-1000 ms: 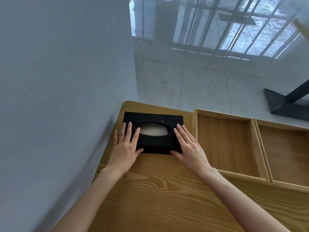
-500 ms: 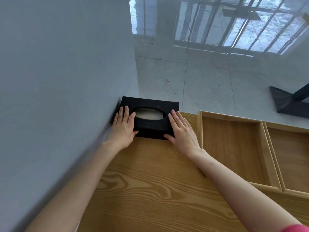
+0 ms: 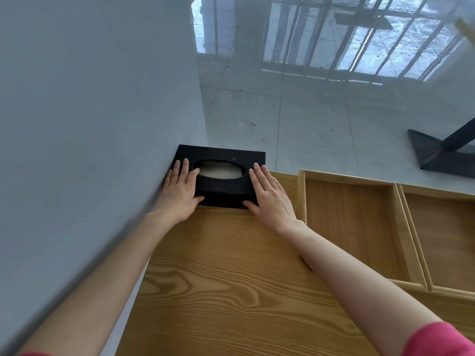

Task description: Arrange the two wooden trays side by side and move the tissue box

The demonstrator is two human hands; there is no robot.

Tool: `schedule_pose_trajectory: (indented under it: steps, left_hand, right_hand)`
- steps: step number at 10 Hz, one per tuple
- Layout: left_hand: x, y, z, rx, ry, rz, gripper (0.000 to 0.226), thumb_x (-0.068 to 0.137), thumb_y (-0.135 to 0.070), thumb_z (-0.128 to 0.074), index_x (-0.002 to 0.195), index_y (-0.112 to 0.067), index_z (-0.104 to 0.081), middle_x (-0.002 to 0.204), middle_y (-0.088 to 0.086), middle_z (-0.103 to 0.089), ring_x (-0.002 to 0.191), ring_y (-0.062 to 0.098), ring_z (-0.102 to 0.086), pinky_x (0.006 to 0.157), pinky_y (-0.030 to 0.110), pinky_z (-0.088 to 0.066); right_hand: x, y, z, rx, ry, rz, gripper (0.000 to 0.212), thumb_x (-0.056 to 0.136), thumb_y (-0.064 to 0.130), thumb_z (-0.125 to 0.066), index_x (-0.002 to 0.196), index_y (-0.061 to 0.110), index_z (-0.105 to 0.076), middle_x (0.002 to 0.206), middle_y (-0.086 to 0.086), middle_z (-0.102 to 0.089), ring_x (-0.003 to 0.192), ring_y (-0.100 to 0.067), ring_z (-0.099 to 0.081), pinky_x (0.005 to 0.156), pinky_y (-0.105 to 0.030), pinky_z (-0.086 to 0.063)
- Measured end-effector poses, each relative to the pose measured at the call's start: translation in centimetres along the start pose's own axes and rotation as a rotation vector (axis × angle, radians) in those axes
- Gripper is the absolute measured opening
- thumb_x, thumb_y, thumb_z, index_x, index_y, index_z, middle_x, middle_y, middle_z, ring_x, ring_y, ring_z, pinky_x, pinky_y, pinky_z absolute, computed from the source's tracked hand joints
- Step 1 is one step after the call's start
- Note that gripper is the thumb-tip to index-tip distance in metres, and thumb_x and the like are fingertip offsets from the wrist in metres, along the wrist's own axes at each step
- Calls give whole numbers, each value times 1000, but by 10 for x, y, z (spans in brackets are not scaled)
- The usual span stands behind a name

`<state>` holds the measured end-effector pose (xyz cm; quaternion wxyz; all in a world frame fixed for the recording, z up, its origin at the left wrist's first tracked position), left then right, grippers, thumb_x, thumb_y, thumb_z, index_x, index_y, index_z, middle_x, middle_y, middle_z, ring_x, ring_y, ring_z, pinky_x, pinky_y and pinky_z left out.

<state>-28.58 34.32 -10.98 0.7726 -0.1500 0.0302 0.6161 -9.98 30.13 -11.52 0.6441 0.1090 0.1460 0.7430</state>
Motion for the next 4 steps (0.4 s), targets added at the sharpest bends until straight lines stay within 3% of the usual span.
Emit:
schedule_pose_trajectory:
  steps: [4]
  left_hand:
    - [-22, -28, 18, 52, 98, 27, 69, 94, -40, -36, 147, -16, 2, 157, 13, 10, 145, 32, 10, 119, 43, 2]
  right_hand:
    - [-17, 3, 20, -62, 206, -57, 73, 90, 38, -47, 144, 19, -1, 157, -4, 4, 144, -21, 5, 117, -43, 0]
Point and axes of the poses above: each hand's wrist, its own x-axis towards the middle knuckle, its own z-axis out of the back of the hand, y = z × x, the point moved 4 cm from there along x, towards the middle knuckle
